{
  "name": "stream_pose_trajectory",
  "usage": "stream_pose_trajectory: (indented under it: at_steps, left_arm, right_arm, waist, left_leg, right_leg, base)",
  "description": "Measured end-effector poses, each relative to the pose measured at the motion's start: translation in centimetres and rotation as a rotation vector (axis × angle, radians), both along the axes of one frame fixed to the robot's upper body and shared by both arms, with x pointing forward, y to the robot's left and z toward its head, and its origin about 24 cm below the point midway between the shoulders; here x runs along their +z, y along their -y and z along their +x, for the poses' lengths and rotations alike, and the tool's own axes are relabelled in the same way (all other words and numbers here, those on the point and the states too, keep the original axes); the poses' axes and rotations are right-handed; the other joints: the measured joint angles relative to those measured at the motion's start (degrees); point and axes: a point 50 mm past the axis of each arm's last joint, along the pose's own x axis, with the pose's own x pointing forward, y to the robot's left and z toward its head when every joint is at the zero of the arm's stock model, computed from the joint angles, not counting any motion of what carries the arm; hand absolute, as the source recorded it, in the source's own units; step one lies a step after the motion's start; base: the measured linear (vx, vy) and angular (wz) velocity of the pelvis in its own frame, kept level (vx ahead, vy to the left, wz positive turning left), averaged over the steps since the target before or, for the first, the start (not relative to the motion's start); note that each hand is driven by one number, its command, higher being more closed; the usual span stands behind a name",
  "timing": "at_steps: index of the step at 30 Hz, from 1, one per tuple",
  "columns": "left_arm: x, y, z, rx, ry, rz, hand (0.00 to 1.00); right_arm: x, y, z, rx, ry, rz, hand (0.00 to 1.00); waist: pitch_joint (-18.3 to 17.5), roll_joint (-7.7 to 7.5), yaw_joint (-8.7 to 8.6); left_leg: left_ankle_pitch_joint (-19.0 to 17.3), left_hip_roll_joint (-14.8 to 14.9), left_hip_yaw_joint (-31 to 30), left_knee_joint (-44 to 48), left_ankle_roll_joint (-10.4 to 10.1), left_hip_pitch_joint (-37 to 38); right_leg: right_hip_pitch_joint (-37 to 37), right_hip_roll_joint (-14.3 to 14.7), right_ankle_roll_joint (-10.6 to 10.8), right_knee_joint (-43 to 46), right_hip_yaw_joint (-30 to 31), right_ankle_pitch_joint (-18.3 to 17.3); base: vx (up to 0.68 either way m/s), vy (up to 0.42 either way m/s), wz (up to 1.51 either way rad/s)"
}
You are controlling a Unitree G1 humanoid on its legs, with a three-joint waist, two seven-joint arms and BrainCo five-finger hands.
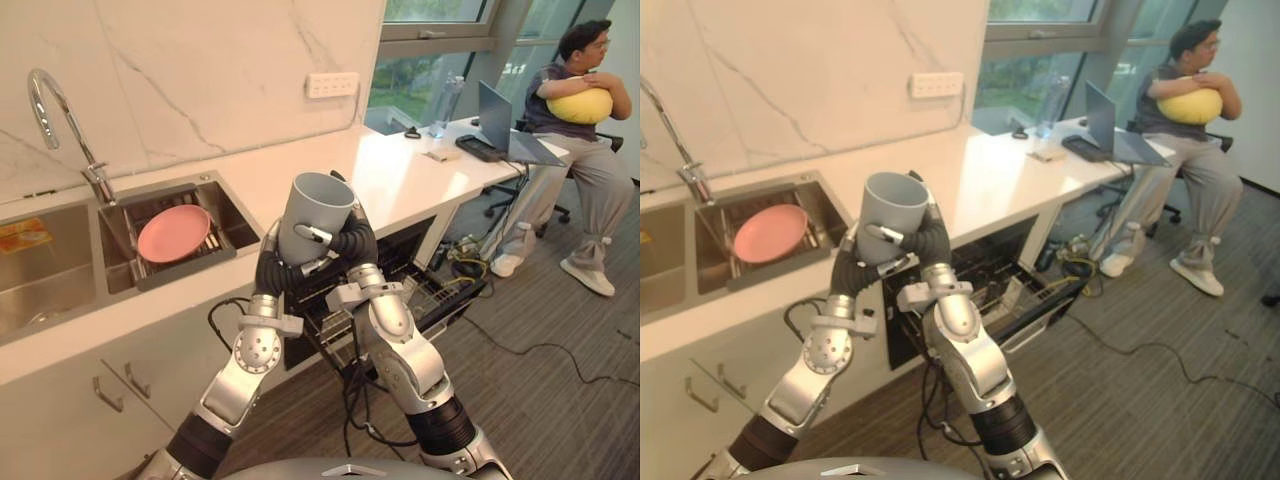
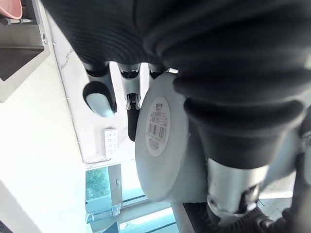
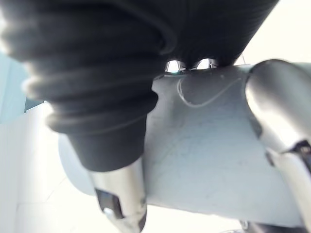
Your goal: Walk over to the sink, pick up the cup, carry it to the dishwasher, place the cup inside the dishwasher, then close the dishwasher door
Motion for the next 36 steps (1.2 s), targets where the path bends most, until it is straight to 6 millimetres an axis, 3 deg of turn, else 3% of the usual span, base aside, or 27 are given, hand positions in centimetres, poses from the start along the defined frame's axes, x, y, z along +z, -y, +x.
stream_pose_trajectory:
  at_steps: [23, 24, 31, 32, 36]
  left_arm:
    - [1.3, 0.7, 0.5, -0.025, 0.018, 0.021, 1.00]
    - [1.5, 0.7, 0.4, -0.029, 0.023, 0.020, 1.00]
    - [2.9, 0.6, 0.1, -0.075, 0.082, 0.032, 1.00]
    - [3.0, 0.7, 0.1, -0.083, 0.081, 0.036, 1.00]
    - [3.4, 0.3, 0.1, -0.083, 0.094, 0.041, 1.00]
  right_arm:
    - [0.4, 0.5, -0.1, -0.031, 0.046, 0.004, 1.00]
    - [0.5, 0.5, -0.1, -0.031, 0.052, 0.007, 0.00]
    - [0.7, 0.7, -0.6, -0.019, 0.063, 0.028, 0.00]
    - [0.6, 0.7, -0.7, -0.022, 0.063, 0.033, 1.00]
    - [0.8, 0.5, -0.9, -0.009, 0.074, 0.046, 1.00]
  waist:
    - [0.0, 0.01, -0.70]
    - [0.0, 0.01, -0.69]
    - [0.0, 0.12, -0.75]
    - [0.0, 0.12, -0.76]
    - [0.2, 0.37, -0.57]
  left_leg:
    - [0.1, -0.1, 0.0, 0.0, 0.0, -0.5]
    - [0.1, -0.1, 0.0, 0.0, 0.0, -0.5]
    - [0.2, -0.2, -0.7, 0.0, 0.0, -0.5]
    - [0.2, -0.2, -1.1, 0.0, 0.0, -0.5]
    - [0.2, -0.2, -1.3, 0.0, 0.0, -0.5]
  right_leg:
    - [-0.3, -0.1, -0.1, 0.0, 0.0, 0.1]
    - [-0.2, -0.1, -0.1, 0.0, -0.1, 0.1]
    - [0.1, -0.3, -0.1, 0.1, -1.0, 0.1]
    - [0.3, -0.3, 0.0, 0.0, -1.3, 0.0]
    - [0.4, -0.3, 0.0, -0.2, -1.5, -0.1]
  base:
    - [0.00, 0.000, 0.00]
    - [0.00, 0.000, 0.00]
    - [0.00, 0.000, 0.05]
    - [-0.01, -0.004, 0.14]
    - [0.00, -0.001, 0.04]
